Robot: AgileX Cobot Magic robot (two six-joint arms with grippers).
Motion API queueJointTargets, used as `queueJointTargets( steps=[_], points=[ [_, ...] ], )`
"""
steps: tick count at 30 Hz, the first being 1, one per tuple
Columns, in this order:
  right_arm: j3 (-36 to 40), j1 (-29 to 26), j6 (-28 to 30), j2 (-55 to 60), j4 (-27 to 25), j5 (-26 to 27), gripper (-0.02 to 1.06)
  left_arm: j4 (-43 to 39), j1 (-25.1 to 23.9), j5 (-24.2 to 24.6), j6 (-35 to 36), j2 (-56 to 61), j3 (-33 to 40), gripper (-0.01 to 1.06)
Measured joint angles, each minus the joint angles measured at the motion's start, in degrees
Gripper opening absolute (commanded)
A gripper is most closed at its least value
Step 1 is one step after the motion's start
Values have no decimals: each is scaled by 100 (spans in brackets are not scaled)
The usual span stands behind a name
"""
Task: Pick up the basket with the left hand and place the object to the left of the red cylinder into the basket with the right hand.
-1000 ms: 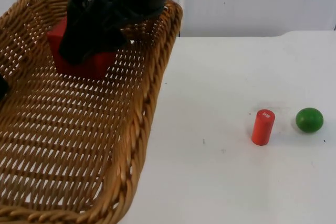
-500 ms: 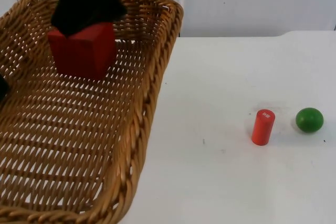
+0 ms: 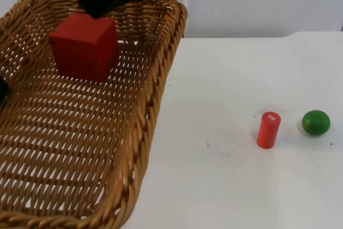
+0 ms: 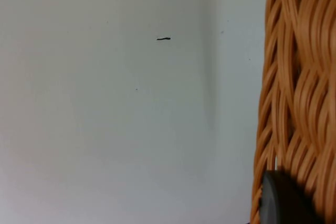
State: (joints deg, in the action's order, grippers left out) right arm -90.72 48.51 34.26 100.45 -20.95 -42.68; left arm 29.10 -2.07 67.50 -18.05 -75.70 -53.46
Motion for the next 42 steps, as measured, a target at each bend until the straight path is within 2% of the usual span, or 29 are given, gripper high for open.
queueJointTargets(
  steps=[16,24,28,37,42],
  points=[
    [1578,-38,-297,-1746,123,620,75,0,0,-36,-35,0,35,0],
    [1949,-359,-456,-2647,123,606,75,0,0,-36,-47,0,35,0],
    [2430,-572,-506,-3265,151,555,75,0,0,-47,-74,0,35,0],
    [3156,-586,-556,-3987,270,555,75,0,0,-86,-87,0,35,0],
    [3213,-586,-579,-4227,270,555,75,0,0,-97,-87,0,35,0]
  ],
)
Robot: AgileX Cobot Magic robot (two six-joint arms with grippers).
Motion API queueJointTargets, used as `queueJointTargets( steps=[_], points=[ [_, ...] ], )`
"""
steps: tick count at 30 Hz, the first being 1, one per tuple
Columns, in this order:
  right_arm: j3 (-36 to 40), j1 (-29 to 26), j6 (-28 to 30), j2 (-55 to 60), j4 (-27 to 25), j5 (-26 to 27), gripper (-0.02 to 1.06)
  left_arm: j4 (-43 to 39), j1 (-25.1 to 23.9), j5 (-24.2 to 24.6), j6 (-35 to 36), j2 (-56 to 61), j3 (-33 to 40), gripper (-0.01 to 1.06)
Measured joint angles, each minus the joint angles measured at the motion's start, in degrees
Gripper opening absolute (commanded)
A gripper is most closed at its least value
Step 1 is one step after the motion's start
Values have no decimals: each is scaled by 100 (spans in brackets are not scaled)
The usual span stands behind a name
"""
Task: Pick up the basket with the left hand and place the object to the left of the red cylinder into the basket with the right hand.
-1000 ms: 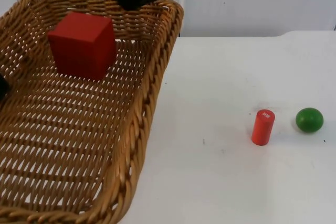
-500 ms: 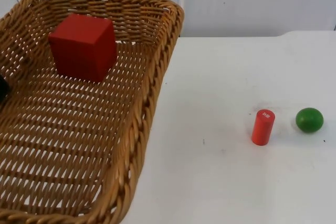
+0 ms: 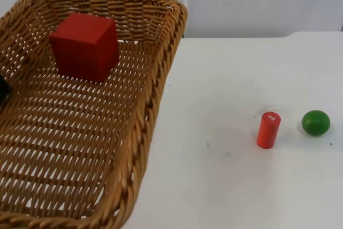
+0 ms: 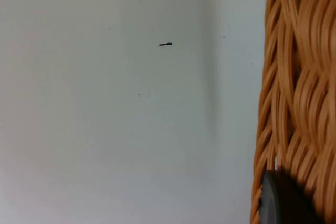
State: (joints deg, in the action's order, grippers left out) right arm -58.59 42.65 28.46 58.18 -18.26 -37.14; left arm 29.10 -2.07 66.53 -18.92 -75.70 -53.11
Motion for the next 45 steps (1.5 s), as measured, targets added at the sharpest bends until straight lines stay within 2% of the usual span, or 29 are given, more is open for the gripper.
queueJointTargets(
  steps=[6,18,27,32,40,45],
  points=[
    [8,0,0,-99,0,171,75,43,49,-48,0,0,0,0],
    [8,0,0,-229,0,57,75,43,73,-173,-10,0,0,0],
    [36,0,0,-338,10,-61,75,279,73,-907,-149,-98,0,0],
    [36,0,0,-338,10,-83,75,419,73,-1152,-414,-573,0,0],
    [36,0,0,-338,10,-96,75,1208,73,-1685,-1229,-1585,0,0],
    [36,0,10,-338,10,-248,75,1276,73,-1985,-1380,-2135,-26,0]
  ],
)
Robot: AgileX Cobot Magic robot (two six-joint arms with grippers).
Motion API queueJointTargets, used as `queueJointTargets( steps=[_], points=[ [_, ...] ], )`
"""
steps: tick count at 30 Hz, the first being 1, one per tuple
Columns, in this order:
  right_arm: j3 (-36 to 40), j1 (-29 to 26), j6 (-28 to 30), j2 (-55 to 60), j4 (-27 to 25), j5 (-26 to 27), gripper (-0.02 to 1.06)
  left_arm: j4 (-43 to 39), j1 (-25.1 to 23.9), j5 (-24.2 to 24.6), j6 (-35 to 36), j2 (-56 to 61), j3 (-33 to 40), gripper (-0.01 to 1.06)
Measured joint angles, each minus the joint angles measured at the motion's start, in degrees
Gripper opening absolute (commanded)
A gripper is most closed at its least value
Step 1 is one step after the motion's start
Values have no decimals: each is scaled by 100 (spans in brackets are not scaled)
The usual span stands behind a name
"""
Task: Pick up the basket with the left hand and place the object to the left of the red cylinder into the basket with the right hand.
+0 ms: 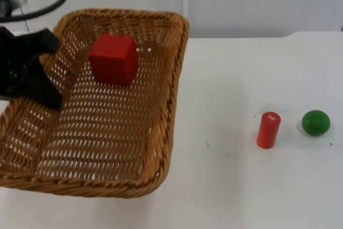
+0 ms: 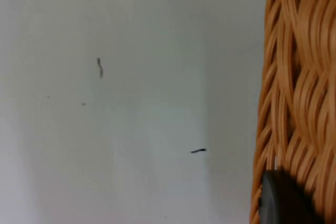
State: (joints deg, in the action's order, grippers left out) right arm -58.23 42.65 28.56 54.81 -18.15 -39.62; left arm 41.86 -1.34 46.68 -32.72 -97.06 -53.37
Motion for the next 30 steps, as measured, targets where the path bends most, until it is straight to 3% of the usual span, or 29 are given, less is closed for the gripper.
queueJointTargets(
  steps=[15,25,30],
  points=[
    [0,0,8,0,0,-12,75,18,0,-116,-166,-1282,-1163,0],
    [0,0,8,0,0,31,75,49,-221,163,-166,-2130,-2130,0],
    [0,0,8,0,0,44,75,60,-245,163,-166,-2332,-2280,0]
  ],
)
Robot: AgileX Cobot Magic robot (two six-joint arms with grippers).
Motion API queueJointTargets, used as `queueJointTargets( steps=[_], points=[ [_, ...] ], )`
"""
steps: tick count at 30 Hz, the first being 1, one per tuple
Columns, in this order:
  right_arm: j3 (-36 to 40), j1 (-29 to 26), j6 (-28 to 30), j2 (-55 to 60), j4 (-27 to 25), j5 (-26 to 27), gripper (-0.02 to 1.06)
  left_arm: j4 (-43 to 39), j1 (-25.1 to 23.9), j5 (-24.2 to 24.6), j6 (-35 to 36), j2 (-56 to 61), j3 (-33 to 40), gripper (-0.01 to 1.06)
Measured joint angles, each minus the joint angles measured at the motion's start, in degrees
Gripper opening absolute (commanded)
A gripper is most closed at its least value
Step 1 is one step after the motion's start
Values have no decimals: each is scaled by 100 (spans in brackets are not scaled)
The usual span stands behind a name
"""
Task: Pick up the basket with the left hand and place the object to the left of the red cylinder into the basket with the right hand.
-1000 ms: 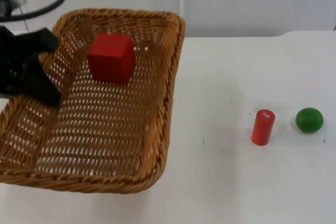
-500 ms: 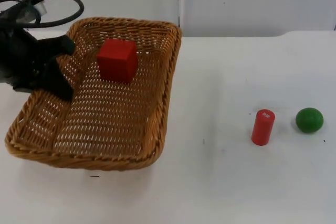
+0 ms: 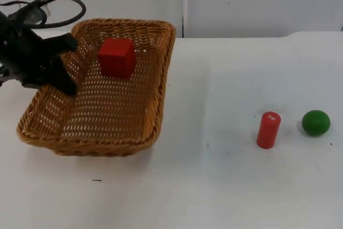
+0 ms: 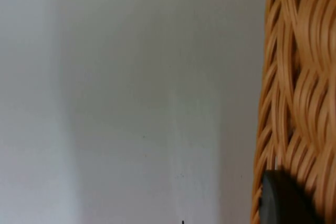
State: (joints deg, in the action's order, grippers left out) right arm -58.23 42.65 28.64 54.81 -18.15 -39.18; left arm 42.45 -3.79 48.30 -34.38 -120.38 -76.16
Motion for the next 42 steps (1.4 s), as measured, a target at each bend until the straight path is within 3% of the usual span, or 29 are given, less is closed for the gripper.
queueJointTargets(
  steps=[8,19,42],
  points=[
    [0,0,0,0,0,22,75,0,0,0,-108,-317,-24,0],
    [0,0,0,0,36,81,75,0,0,-349,-242,-462,-24,0],
    [0,0,0,0,113,100,75,-11,0,-171,-461,-653,-36,0]
  ],
)
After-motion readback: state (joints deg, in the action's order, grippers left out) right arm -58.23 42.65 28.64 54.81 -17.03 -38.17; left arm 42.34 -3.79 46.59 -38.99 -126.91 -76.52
